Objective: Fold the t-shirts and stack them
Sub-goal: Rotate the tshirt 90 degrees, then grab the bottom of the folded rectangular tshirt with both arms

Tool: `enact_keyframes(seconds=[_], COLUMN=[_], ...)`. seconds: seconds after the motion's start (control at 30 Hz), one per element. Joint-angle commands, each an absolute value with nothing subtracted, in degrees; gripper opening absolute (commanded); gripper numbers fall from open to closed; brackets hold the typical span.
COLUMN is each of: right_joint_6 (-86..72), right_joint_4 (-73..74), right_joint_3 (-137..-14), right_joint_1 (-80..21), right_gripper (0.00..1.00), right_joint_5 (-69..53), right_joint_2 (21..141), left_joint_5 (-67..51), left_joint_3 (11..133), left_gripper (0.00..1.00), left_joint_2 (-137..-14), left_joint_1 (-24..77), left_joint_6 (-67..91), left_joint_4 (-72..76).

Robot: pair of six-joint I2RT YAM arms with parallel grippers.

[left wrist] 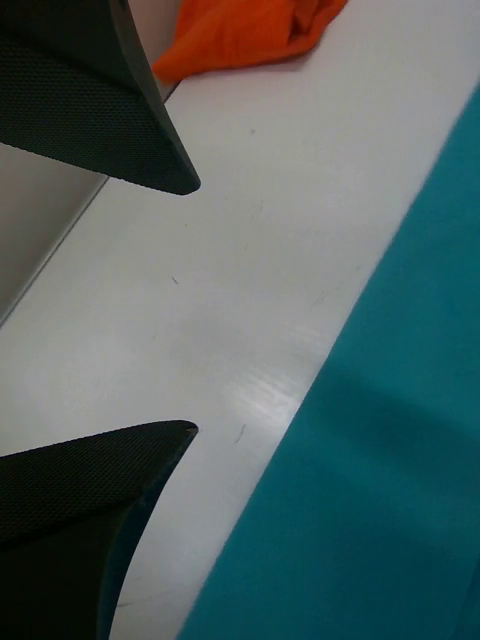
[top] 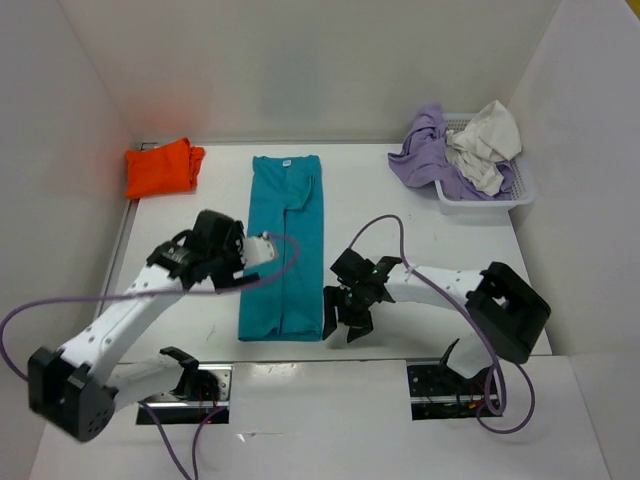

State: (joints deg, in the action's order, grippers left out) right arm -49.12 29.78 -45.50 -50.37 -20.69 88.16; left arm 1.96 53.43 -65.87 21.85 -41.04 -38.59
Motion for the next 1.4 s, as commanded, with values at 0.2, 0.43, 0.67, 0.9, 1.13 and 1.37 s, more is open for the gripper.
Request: enact_keyframes(seconds=[0.2, 0.43, 0.67, 0.9, 1.13, 1.37], right_joint_6=[-47.72, -46.68, -45.53, -44.47, -43.95, -43.95], right_joint_4=[31.65, 29.44, 28.3, 27.78, 27.25, 27.77], right_joint_3=[-49.22, -50.27, -51.42, -52.03, -52.56, -53.09], right_joint_1=[-50.63, -50.63, -50.1, -50.1, -50.1, -50.1], right_gripper=[0.71, 0.71, 0.71, 0.71, 0.71, 0.71], right_joint_5=[-18.54, -18.02, -19.15, -20.21, -23.02, -23.03], right_joint_2=[85.5, 88.42, 92.8, 94.92, 96.86, 96.33], left_joint_5=[-2.44, -13.88, -11.53, -11.6, -9.24, -7.65], left_joint_3=[36.4, 31.74, 29.1, 25.22, 27.6, 26.54], left_gripper=[1.0, 0.96, 0.85, 0.71, 0.66, 0.48], left_joint_2=[-33.86, -28.91, -41.3, -47.45, -58.79, -62.31], left_joint_1=[39.37, 39.9, 45.43, 49.66, 49.66, 49.66], left_joint_6=[-80.82, -104.57, -115.48, -115.49, -112.32, -112.32], left_joint_4=[-51.66, -57.92, -53.72, -48.87, -39.75, -39.38])
